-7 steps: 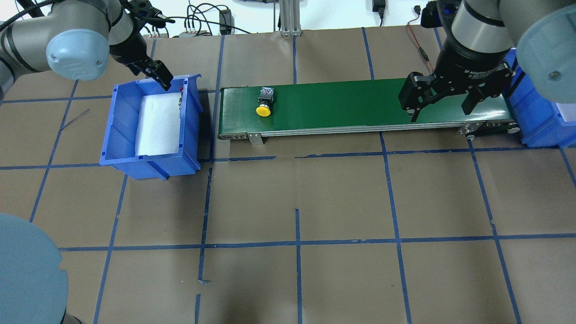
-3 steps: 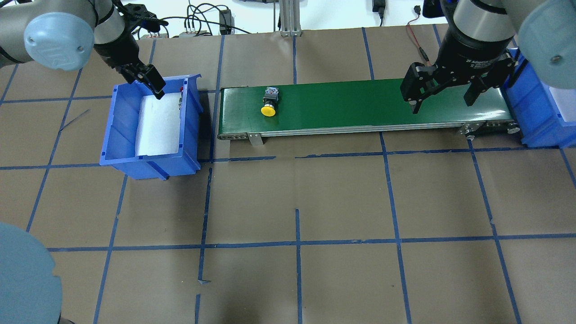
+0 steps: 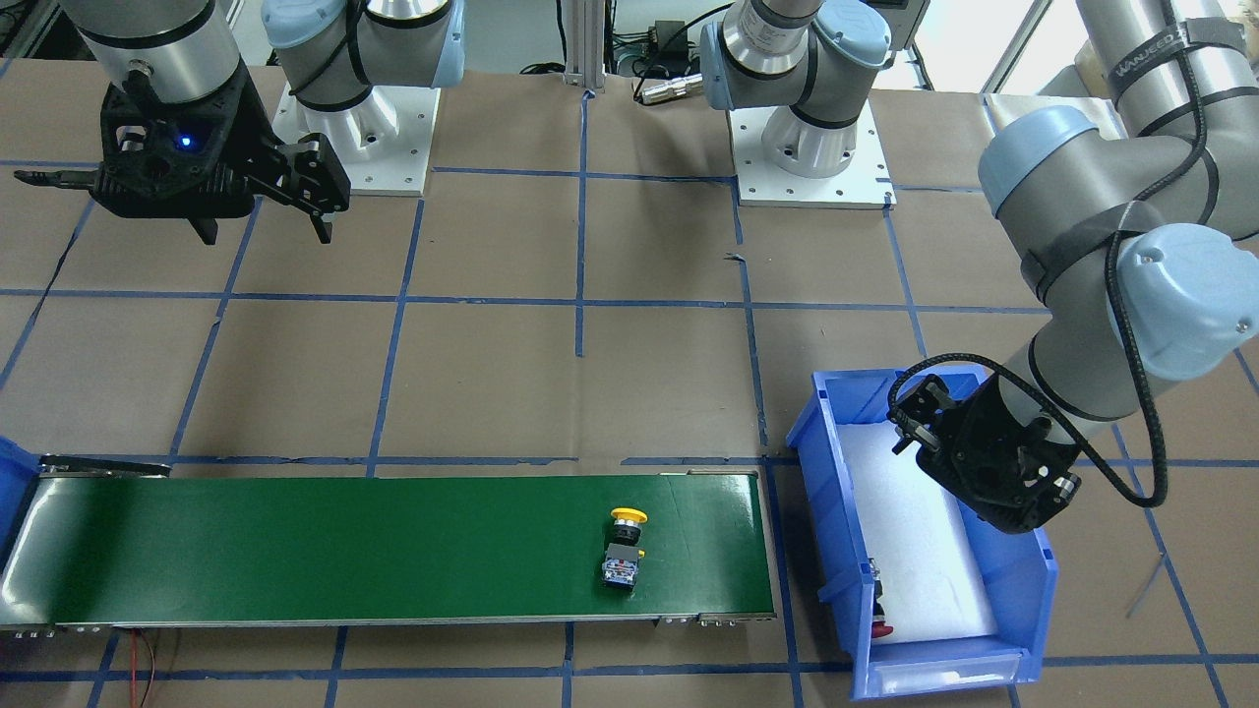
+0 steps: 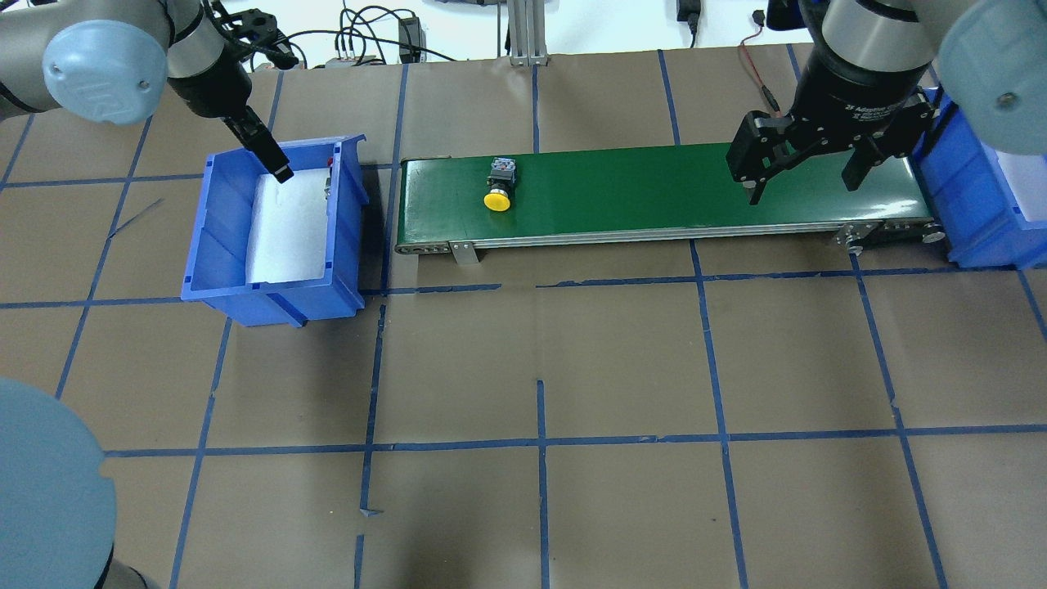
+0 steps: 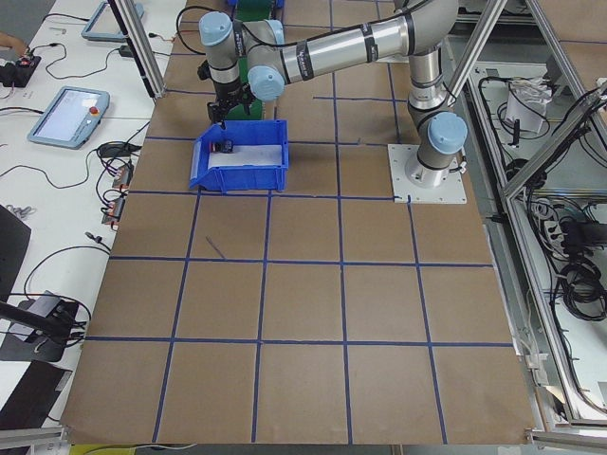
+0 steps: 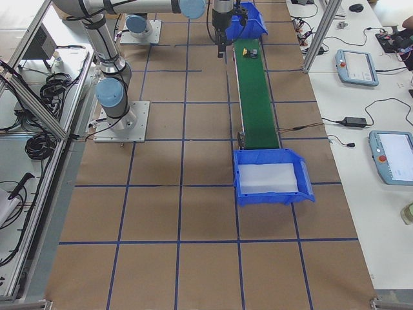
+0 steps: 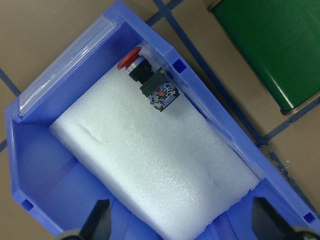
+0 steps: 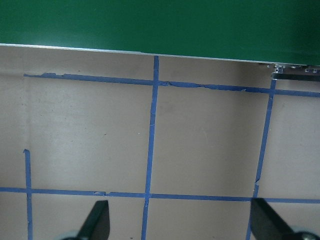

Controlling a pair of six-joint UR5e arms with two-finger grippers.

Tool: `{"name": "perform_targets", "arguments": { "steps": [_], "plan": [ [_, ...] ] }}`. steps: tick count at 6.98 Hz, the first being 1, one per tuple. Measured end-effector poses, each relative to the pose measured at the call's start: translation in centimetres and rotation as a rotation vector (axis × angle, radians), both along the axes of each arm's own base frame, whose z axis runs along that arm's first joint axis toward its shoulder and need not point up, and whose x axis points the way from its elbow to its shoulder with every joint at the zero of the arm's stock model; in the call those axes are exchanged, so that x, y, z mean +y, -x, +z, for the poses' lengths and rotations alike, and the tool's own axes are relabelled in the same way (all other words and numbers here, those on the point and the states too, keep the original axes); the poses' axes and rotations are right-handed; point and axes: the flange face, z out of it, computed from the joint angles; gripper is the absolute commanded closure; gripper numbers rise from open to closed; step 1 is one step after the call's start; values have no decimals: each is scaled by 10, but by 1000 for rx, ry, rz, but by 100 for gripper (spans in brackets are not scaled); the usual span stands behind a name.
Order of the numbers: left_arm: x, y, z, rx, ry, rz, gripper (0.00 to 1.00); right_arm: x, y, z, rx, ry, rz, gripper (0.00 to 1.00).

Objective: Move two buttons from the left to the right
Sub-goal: 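Reach the left gripper back into the bin and grasp the red-capped button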

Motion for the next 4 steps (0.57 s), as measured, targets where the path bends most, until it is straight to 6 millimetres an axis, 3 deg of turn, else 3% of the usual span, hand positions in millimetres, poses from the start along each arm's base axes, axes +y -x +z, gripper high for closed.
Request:
{"name": "perform_targets", "arguments": {
  "steps": [2,4],
  "plan": [
    [-14,-10,-21,44,7,-226,0,2,-3,1,-7,3,6,0],
    [-25,-12,-42,65,-6,-294,0,3,-10,2,-28,6,26,0]
  ]
}}
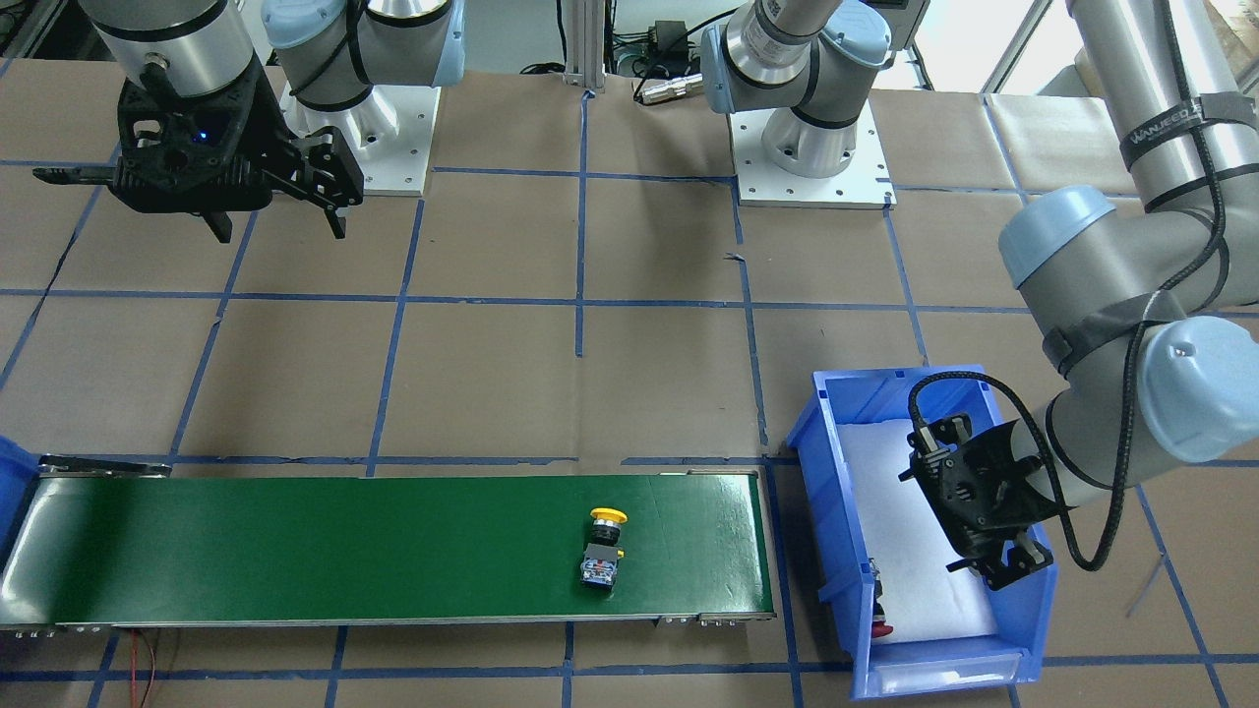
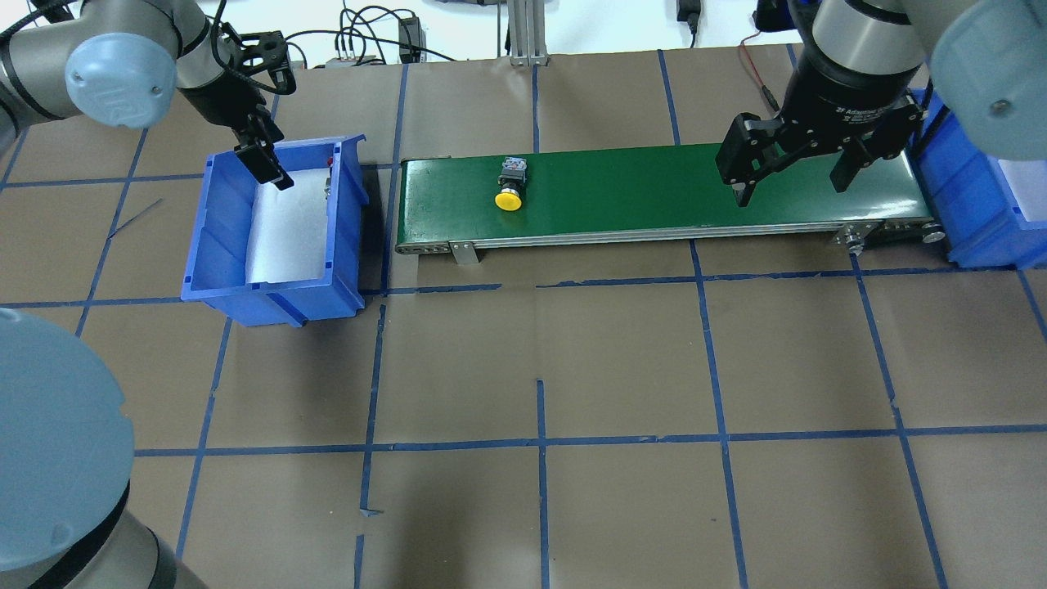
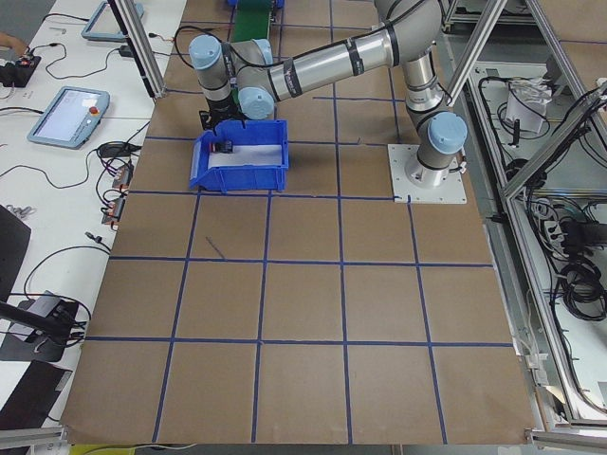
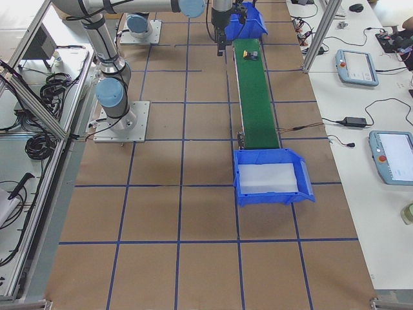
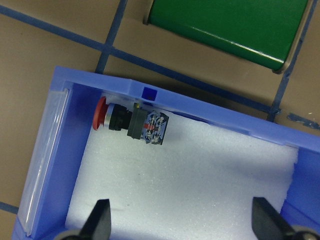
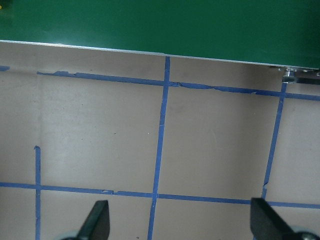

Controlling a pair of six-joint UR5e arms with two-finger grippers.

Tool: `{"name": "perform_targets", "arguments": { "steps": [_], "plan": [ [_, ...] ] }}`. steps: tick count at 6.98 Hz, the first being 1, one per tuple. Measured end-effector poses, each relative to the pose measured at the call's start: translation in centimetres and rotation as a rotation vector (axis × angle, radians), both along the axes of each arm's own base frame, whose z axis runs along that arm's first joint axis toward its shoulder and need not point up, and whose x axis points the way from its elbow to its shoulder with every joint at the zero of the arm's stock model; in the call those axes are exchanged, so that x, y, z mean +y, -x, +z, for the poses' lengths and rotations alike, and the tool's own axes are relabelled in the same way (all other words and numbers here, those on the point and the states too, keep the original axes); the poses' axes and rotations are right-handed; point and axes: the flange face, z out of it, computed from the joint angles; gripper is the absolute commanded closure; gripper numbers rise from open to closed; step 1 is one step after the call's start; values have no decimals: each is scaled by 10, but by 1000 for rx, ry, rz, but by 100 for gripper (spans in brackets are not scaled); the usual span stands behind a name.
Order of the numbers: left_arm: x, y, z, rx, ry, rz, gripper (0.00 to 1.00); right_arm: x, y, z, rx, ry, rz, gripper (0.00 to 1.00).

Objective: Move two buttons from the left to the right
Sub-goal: 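Reach the left gripper back into the bin and grasp the red-capped button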

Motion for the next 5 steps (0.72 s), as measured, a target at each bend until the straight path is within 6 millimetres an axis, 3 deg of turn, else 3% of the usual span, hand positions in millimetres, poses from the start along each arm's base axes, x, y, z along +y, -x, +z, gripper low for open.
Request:
{"name": "perform_targets", "arguments": {
  "steps": [5],
  "plan": [
    [-23,9,-48,6,1,-30,0,1,-3,1,-20,2,16,0]
  ]
}}
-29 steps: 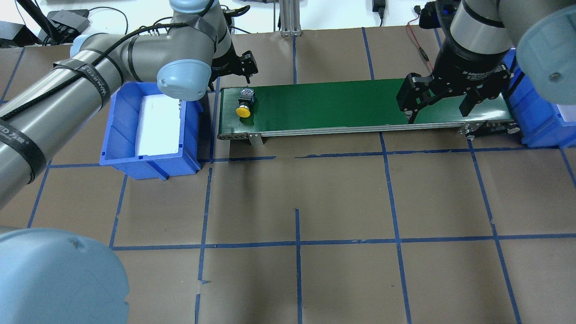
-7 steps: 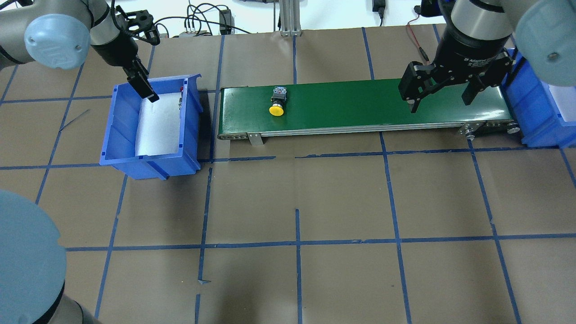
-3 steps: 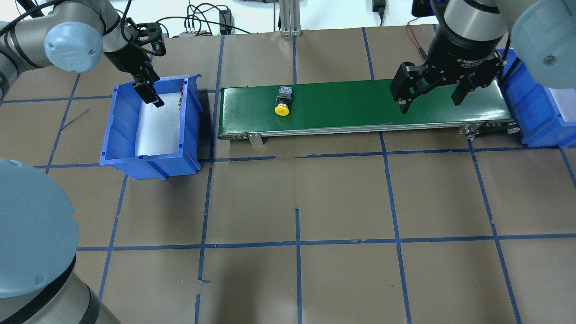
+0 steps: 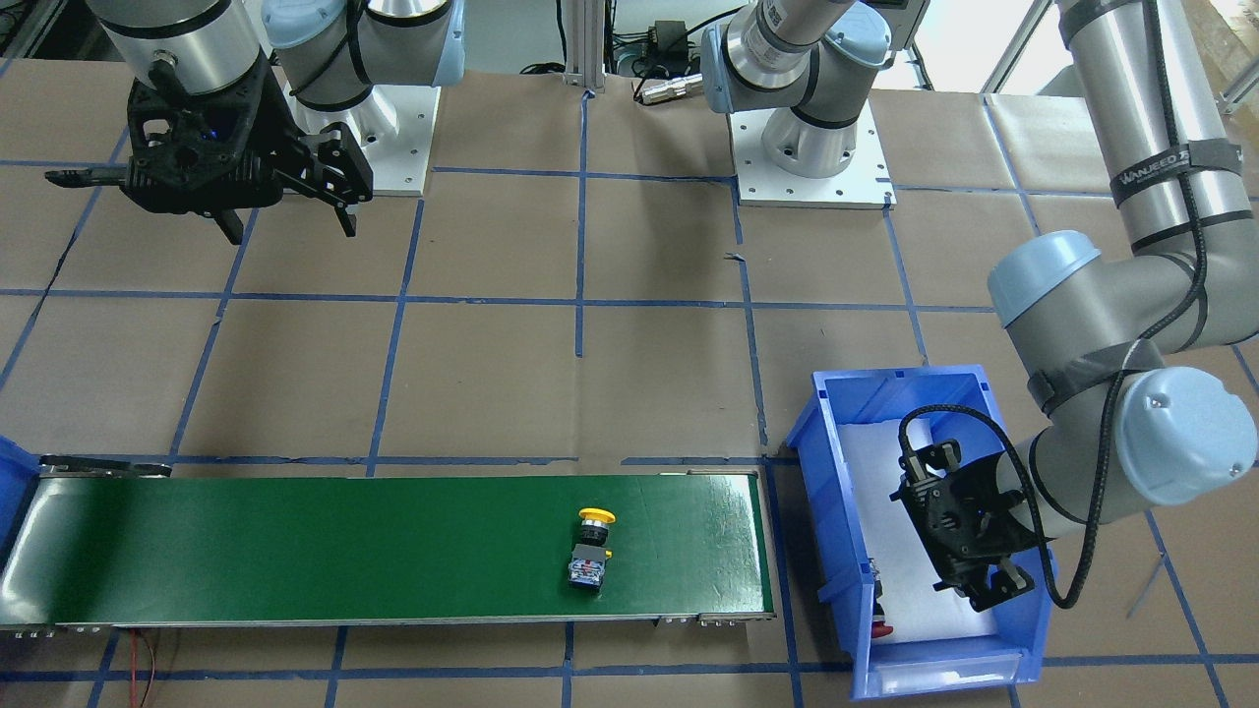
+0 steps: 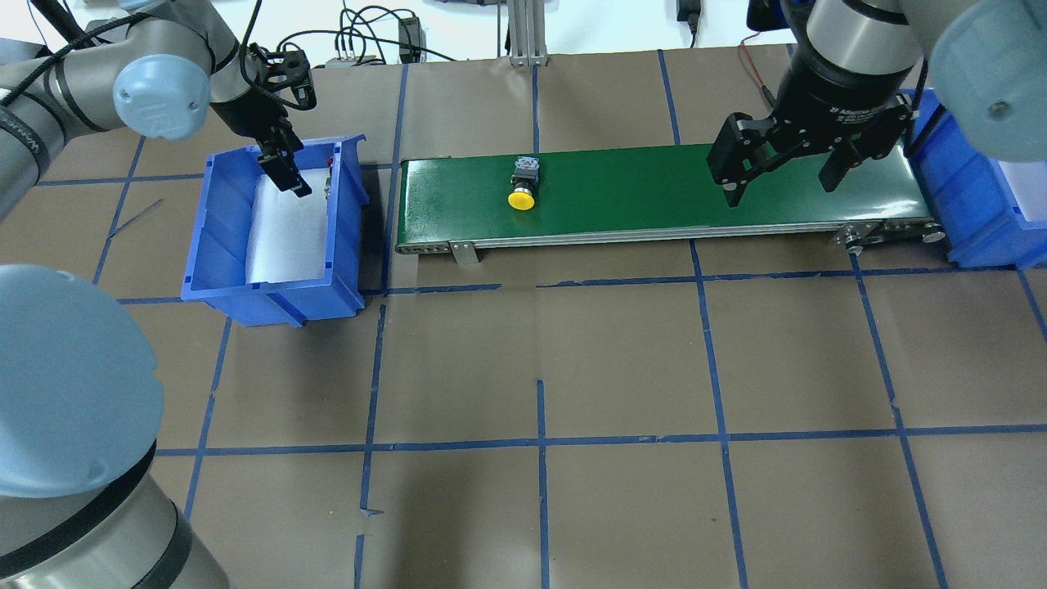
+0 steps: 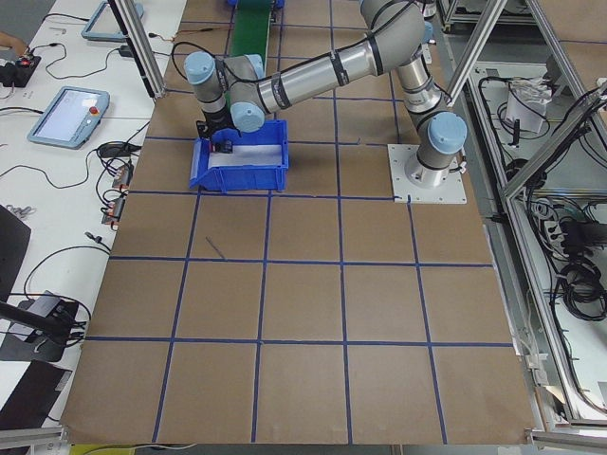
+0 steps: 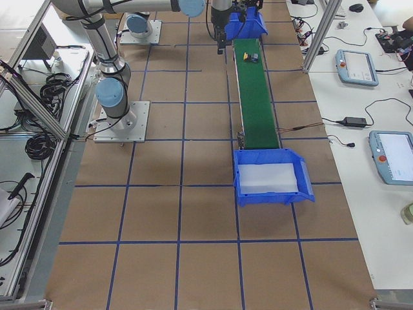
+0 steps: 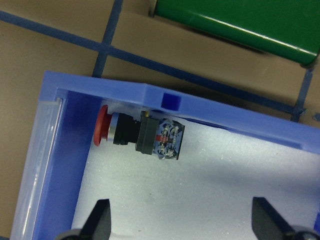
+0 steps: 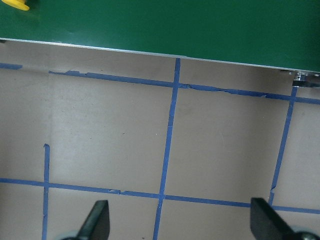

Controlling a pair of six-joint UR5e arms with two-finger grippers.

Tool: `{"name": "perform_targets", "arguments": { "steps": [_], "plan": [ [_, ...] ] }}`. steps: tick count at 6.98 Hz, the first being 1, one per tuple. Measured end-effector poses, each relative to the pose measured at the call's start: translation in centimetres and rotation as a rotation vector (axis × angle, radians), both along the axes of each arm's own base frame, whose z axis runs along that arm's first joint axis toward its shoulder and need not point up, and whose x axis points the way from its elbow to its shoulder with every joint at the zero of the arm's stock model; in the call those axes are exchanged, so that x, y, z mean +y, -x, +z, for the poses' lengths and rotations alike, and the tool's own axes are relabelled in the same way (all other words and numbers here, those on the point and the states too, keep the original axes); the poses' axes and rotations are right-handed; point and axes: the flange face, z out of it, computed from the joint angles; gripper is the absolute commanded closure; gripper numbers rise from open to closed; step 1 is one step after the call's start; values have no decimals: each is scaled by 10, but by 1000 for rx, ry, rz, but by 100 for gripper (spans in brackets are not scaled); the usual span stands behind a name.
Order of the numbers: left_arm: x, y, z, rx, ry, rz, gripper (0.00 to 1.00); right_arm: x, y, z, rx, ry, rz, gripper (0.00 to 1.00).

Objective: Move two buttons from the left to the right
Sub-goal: 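Reach the left gripper back into the bin and grasp the red-capped button, then lower the right gripper onto the yellow button on the belt and grasp it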

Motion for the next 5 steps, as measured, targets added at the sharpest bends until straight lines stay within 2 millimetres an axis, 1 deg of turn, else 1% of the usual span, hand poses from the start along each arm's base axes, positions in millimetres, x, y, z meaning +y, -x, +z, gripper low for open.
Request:
{"name": "perform_targets", "arguments": {
  "steps": [2,5],
  "plan": [
    [-8,13,-16,0,21,-43,0,0,0,-1,0,-1,0,0],
    [-12,16,-24,-3,38,-100,0,-1,0,0,1,6,-7,0]
  ]
}}
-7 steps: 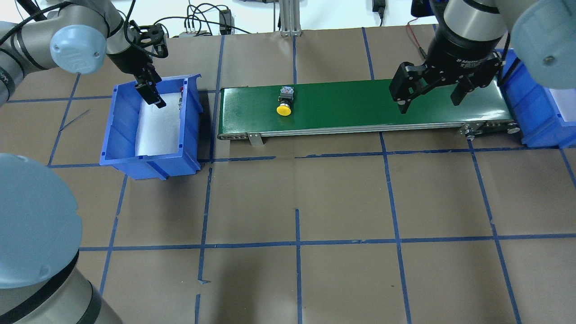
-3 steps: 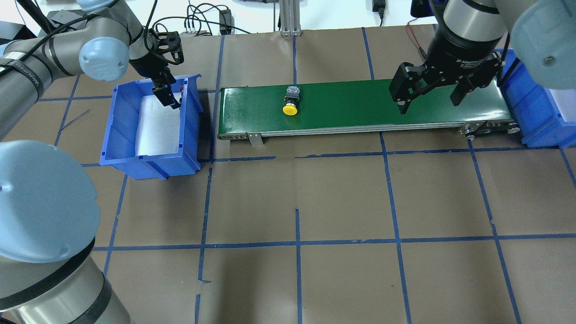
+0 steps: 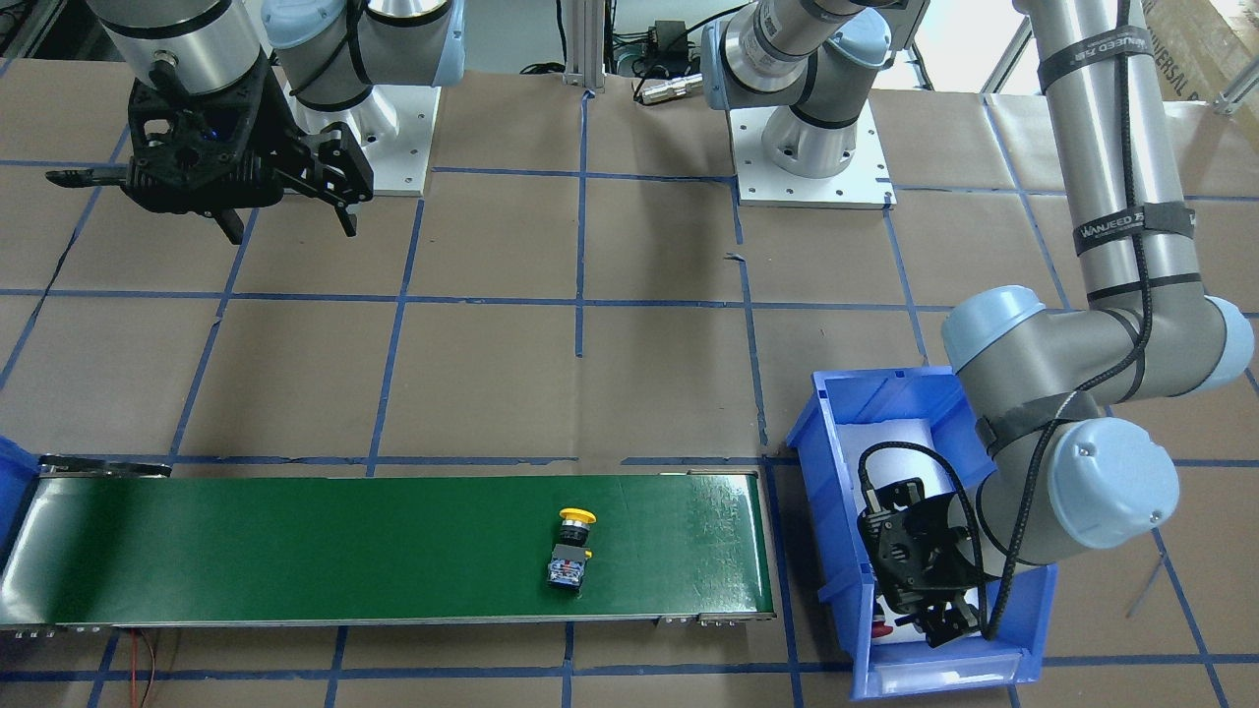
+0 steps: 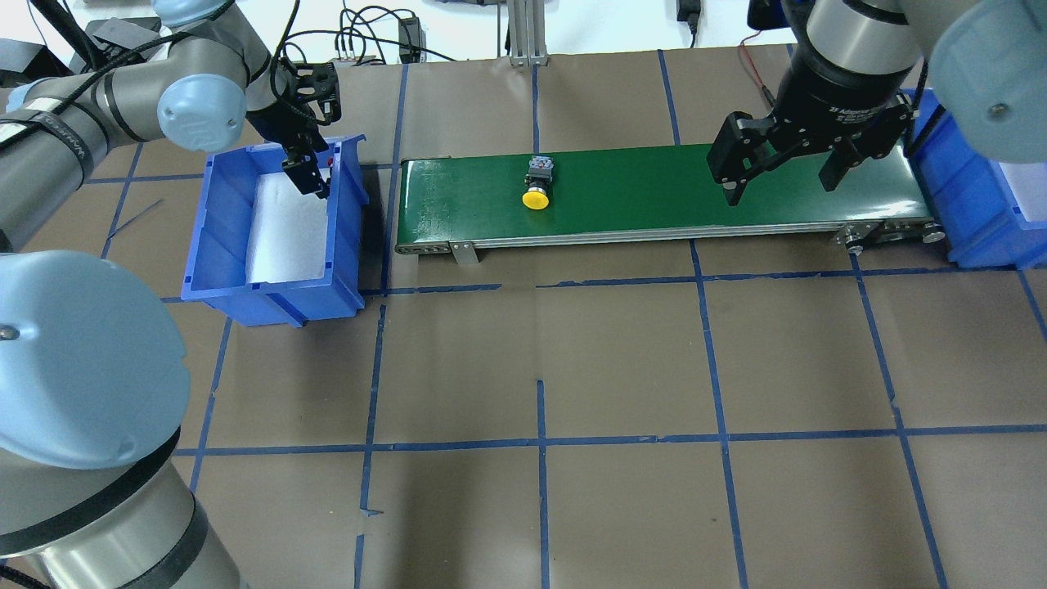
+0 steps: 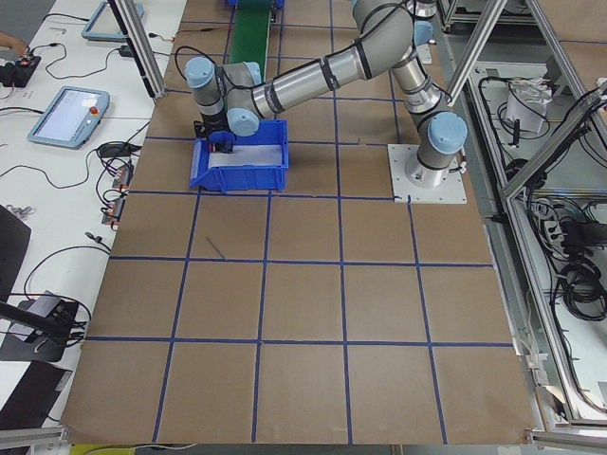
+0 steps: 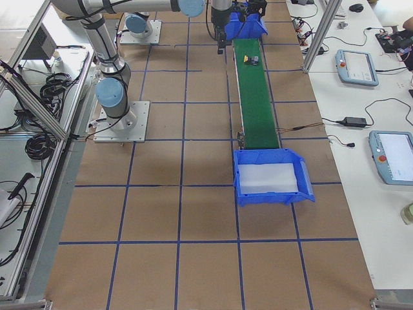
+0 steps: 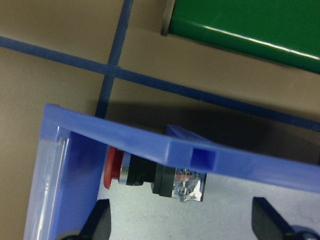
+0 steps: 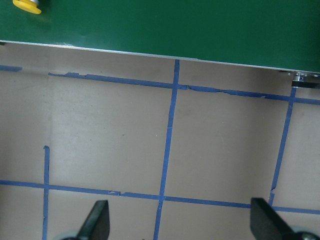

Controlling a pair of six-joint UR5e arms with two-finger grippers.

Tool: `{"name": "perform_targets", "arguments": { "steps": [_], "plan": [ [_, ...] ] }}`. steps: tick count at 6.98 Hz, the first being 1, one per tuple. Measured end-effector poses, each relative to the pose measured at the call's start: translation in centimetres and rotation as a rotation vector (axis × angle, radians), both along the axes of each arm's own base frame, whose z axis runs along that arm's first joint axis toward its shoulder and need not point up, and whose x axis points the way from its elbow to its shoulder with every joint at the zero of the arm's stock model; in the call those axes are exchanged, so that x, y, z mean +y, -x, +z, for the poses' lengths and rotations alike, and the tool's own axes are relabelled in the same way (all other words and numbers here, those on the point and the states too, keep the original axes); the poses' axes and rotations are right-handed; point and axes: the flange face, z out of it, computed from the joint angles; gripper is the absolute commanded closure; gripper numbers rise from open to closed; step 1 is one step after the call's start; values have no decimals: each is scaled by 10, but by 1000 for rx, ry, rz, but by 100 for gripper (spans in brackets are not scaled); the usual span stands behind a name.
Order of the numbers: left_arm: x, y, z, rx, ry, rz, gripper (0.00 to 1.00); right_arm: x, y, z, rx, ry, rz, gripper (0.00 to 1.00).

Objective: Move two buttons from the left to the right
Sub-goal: 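Lower the right gripper onto the yellow button on the belt and grasp it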

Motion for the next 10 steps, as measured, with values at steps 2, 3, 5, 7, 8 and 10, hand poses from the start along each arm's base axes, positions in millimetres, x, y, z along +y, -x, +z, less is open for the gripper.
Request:
{"name": "perform_targets", "arguments": {
  "steps": [2,3,5,7,8,10],
  "plan": [
    [-3,0,-3,-4,20,-13,0,-3,0,-3,2,-1,0,0],
    [-5,0,-5,-6,28,-18,0,-8,-1,-7,1,3,-6,0],
    [-8,3,-11,-10,39,-30,0,-27,-11,-25,1,22,-35,0],
    [-10,5,-17,-13,46,-45,0,-57,-44,-60,2,56,-98,0],
    [-11,6,-20,-14,48,-49,0,-74,-67,-86,-3,78,-129,0],
    [-11,7,-22,-14,48,-51,0,-106,-103,-124,-19,101,-171,0]
  ]
}}
